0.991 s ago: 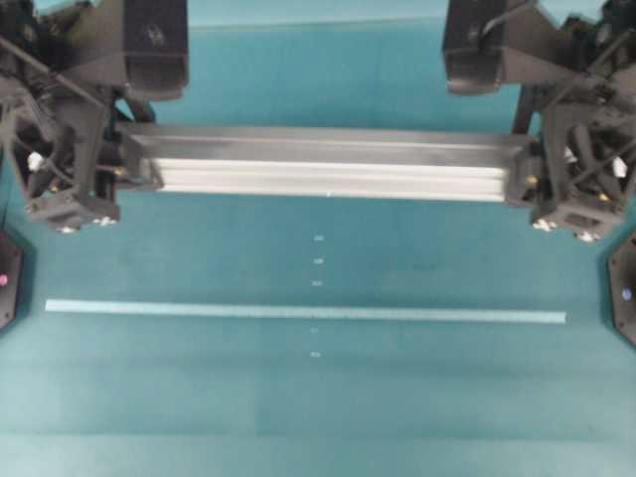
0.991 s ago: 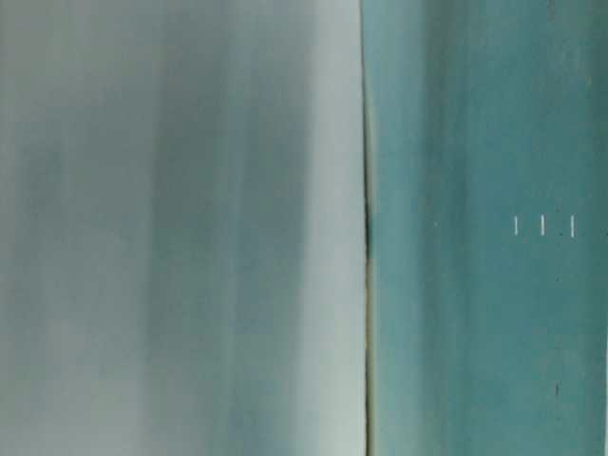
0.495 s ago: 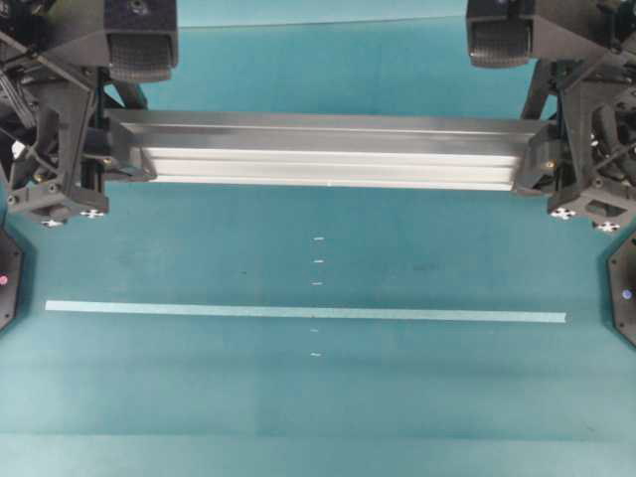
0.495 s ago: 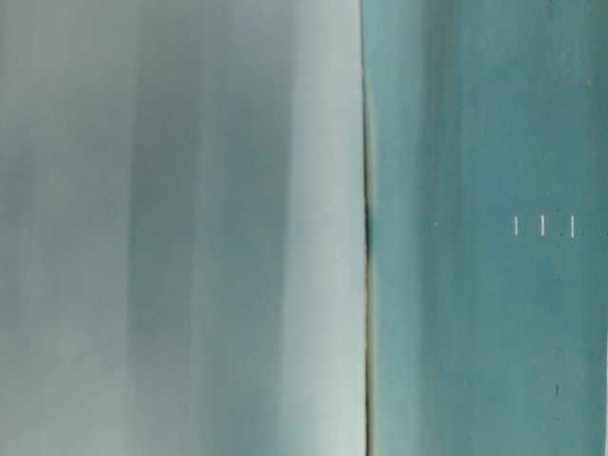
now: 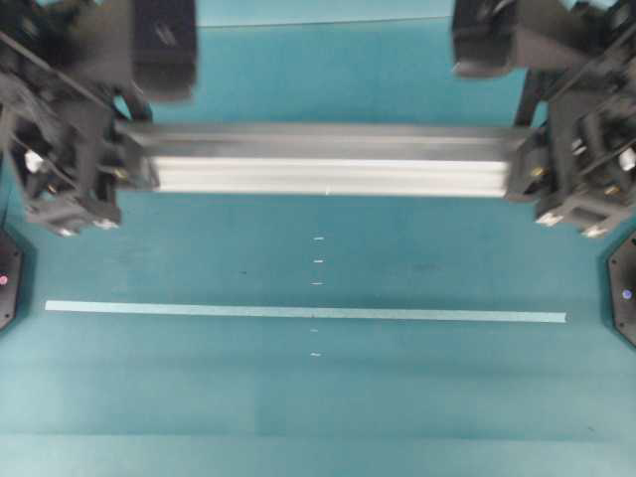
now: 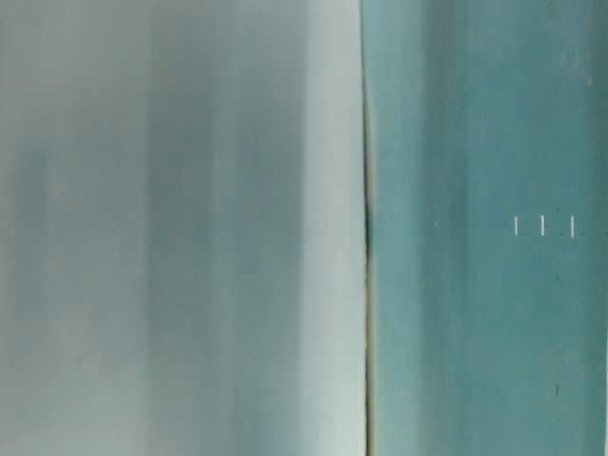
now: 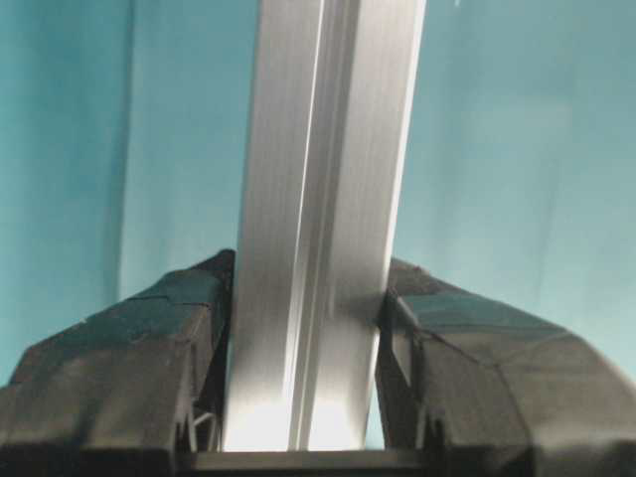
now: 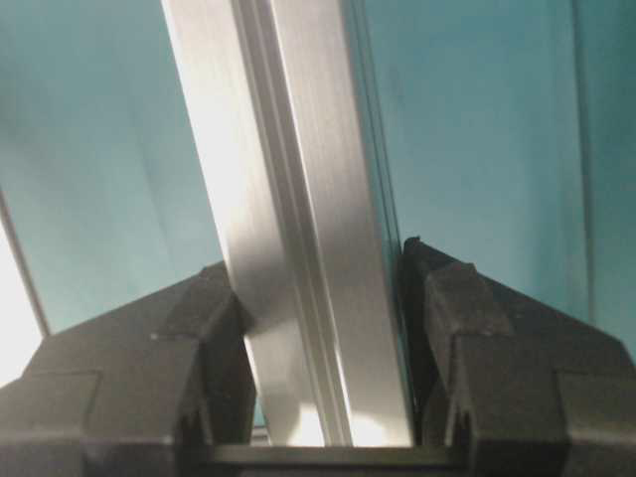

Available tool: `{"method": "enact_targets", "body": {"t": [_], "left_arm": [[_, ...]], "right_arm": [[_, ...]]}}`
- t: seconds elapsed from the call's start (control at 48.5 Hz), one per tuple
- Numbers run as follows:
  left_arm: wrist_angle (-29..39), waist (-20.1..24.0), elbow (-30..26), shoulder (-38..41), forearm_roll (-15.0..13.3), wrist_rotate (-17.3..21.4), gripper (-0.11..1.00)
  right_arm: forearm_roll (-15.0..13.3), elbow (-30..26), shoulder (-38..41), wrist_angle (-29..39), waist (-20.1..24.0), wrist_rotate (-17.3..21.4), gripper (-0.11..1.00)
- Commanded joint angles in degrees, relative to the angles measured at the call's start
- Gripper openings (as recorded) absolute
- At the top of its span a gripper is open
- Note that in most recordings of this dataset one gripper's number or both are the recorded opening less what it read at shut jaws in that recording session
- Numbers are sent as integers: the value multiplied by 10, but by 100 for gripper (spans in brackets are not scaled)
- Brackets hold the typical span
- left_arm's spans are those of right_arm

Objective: Lift the metal rail with both hands and move it towards you.
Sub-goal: 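Lower the rail onto the table closer to the front strip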

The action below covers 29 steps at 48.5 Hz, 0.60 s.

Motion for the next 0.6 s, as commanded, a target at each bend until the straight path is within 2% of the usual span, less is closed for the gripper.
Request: {"method": "enact_targets", "body": {"t": [0.0, 0.186, 0.351, 0.578], "left_arm": [[-11, -7, 15, -9, 1, -12, 33], [-51, -5, 89, -5, 2, -15, 33], [-136, -6, 173, 4, 2, -25, 33], [-181, -6, 240, 25, 2, -27, 33]], "right_arm": [[-2, 36, -4, -23, -4, 27, 42], [-2, 119, -1, -91, 2, 27, 42], [-4, 163, 5, -130, 4, 26, 42], [-21, 242, 18, -205, 8, 12, 42]]}}
